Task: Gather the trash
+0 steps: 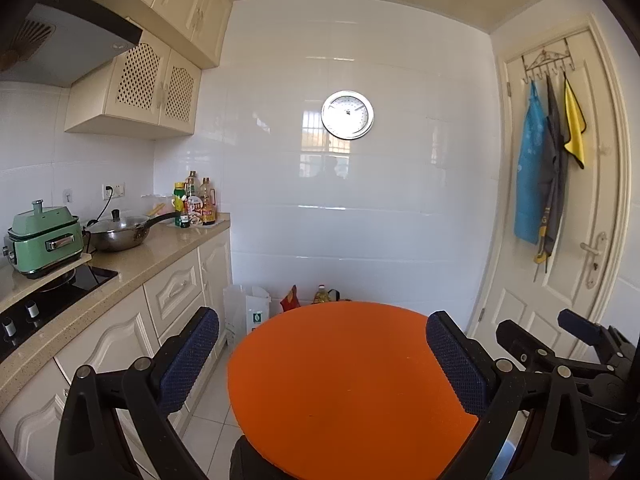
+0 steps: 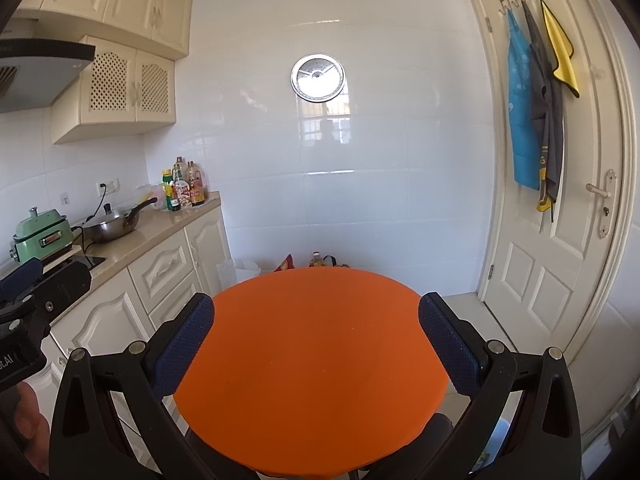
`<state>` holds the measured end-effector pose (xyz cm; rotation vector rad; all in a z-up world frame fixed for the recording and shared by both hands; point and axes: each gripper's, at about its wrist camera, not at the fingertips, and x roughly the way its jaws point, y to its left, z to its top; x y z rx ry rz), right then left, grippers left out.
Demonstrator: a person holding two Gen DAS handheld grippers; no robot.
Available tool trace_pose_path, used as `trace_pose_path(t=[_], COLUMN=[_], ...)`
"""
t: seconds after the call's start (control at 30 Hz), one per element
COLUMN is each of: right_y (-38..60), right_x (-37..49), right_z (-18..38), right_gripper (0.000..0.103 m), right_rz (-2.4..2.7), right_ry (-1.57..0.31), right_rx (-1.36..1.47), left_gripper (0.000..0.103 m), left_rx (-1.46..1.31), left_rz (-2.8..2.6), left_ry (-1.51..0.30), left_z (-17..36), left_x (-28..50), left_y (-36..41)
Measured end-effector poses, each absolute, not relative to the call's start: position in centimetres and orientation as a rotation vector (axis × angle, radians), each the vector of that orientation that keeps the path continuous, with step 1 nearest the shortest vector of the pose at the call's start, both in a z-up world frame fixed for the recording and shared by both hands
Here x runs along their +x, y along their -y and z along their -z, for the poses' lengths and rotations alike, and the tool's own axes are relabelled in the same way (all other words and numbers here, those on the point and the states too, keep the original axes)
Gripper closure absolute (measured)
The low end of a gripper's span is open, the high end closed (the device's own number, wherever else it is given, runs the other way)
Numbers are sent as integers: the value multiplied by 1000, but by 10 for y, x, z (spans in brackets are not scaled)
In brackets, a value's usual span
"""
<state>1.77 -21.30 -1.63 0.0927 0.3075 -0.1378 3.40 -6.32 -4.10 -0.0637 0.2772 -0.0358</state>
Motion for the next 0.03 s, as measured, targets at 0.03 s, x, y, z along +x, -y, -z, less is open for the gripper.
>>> trace_pose_path(t=[0.03], right_y=[213], right_x=[18], right_z=[17], right_gripper=[0], right_rz=[138], right_ry=[-309], right_rx=[92], left_gripper=[1], left_rx=[-64], left_rz=[33], left_ry=[-276], left_z=[42], left_x=[33], left_y=[67])
